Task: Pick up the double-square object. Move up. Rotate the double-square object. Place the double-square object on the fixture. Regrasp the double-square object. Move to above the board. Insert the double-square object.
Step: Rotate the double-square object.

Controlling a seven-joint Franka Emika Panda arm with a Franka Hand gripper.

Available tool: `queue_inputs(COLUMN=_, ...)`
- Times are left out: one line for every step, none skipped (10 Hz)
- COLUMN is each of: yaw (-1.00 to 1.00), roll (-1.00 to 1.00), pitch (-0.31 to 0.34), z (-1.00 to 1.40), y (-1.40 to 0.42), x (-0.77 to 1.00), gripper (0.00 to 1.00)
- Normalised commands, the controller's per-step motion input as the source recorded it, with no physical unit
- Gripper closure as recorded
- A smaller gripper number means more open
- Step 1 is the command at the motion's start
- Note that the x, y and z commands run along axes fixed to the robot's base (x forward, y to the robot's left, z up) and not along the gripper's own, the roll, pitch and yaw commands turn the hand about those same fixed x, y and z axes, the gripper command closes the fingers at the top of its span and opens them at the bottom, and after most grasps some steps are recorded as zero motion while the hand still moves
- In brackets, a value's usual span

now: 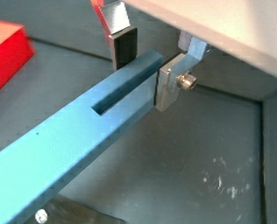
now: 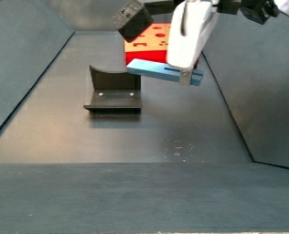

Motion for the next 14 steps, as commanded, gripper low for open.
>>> queue_inputs(yaw=-1.00, roll=-0.01, pitch=-0.008, z=-0.04, y=0.02, x=0.03, gripper=1.00)
queue_inputs(yaw=-1.00, roll=-0.01, pitch=-0.008, z=-0.04, y=0.02, x=0.03, gripper=1.00)
queue_inputs(yaw=-1.00, roll=-0.01, pitch=-0.009, z=-0.04, y=0.02, x=0.03, gripper=1.00)
queue_inputs(yaw=-1.00, roll=-0.01, pitch=-0.009, z=-0.04, y=0.02, x=0.03, gripper=1.00)
queue_inputs(yaw=-1.00, roll=-0.01, pitch=-0.010, z=-0.04, y=0.02, x=0.03, gripper=1.00)
queue_inputs(yaw=-1.00, roll=-0.01, pitch=-0.011, z=-0.04, y=0.02, x=0.03, gripper=1.00)
queue_inputs(yaw=-1.00, roll=-0.01, pitch=-0.012, z=-0.04, y=0.02, x=0.03, gripper=1.00)
queue_inputs(yaw=-1.00, roll=-0.01, pitch=-0.012, z=-0.04, y=0.02, x=0.03, gripper=1.00)
queue_inputs(yaw=-1.00, roll=-0.01, pitch=-0.014, z=-0.04, y=0.02, x=0.03, gripper=1.00)
queue_inputs(yaw=-1.00, roll=-0.01, pitch=-0.015, z=-0.04, y=0.02, x=0.03, gripper=1.00)
queue_inputs(yaw=-1.00, roll=-0.01, pitch=-0.018, z=-0.04, y=0.02, x=0.03, gripper=1.00)
queue_inputs(yaw=-1.00, roll=-0.02, pitch=-0.019, z=-0.04, y=0.02, x=0.03, gripper=1.00)
queue_inputs(yaw=-1.00, roll=-0.02, pitch=-0.024, z=-0.04, y=0.02, x=0.03, gripper=1.00)
queue_inputs(yaw=-1.00, roll=-0.03, pitch=-0.029, z=-0.04, y=0.02, x=0.03, gripper=1.00)
